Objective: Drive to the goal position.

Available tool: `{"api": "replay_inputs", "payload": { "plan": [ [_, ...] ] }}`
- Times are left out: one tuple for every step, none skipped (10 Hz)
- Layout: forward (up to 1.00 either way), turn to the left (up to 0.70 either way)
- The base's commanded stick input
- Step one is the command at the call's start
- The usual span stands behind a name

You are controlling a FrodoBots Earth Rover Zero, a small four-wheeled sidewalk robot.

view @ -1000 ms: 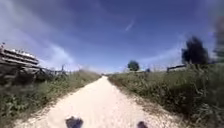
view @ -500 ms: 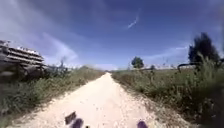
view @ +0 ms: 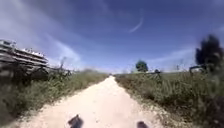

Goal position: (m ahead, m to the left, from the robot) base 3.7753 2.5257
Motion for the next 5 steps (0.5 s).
{"api": "replay_inputs", "payload": {
  "plan": [
    [0.7, -0.31],
    [0.7, -0.35],
    [0.7, -0.22],
    [0.7, 0.0],
    [0.7, 0.0]
  ]
}}
